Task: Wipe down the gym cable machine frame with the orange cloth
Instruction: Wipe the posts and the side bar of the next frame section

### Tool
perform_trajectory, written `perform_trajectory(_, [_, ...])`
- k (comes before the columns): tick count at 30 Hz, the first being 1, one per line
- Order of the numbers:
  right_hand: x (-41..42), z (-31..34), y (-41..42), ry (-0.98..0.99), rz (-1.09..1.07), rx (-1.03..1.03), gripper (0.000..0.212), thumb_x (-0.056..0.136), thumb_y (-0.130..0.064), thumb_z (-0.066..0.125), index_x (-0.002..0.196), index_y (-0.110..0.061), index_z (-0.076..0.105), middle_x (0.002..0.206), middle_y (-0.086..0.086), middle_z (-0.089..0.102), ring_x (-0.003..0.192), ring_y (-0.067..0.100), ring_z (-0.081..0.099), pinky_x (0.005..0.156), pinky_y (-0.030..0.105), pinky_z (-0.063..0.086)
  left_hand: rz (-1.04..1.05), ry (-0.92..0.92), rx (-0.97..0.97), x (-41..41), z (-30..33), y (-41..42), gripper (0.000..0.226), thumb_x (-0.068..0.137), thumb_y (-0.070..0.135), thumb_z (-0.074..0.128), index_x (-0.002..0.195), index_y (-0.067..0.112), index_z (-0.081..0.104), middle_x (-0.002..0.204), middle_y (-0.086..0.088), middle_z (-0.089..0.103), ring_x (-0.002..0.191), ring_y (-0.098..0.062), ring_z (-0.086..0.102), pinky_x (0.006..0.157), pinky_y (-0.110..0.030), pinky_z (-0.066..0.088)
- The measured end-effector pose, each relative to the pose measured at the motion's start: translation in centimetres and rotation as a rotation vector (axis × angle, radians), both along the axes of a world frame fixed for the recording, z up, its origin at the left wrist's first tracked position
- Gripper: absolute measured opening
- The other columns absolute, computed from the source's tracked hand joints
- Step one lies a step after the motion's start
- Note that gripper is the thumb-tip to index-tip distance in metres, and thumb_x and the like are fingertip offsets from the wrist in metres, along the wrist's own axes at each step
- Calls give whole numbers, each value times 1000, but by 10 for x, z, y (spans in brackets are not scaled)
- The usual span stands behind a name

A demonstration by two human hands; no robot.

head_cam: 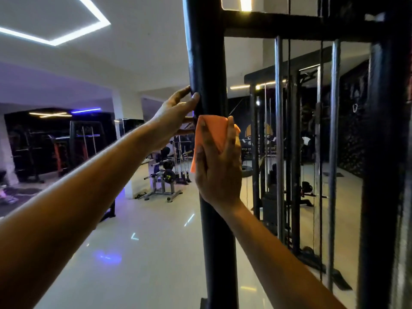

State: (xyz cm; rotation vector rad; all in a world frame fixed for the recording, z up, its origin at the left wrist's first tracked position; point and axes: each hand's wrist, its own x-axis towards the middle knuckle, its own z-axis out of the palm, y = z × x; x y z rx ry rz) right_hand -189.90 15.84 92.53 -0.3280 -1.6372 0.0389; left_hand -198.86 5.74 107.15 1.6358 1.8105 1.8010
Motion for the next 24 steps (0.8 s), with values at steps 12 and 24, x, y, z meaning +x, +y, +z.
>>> perform_trajectory(12, [0,-7,-5,13,46,-53,58,117,-44,39,172,-31,27,181,17,1,157,45,33,104,47,52,-106,-49,-48,-8,-42,-5,60,106,56,58,161,38,40,149,4,62,124,-22,71,94,-44,65])
perform_trajectory(24, [9,-47,-5,-54,72,-63,59,116,-49,30,172,-29,26,181,16,2,162,47,21,104,63,58,-167,-65,-84,-12,-74,0,52,109,56,52,157,40,45,144,10,65,123,-18,71,103,-50,57])
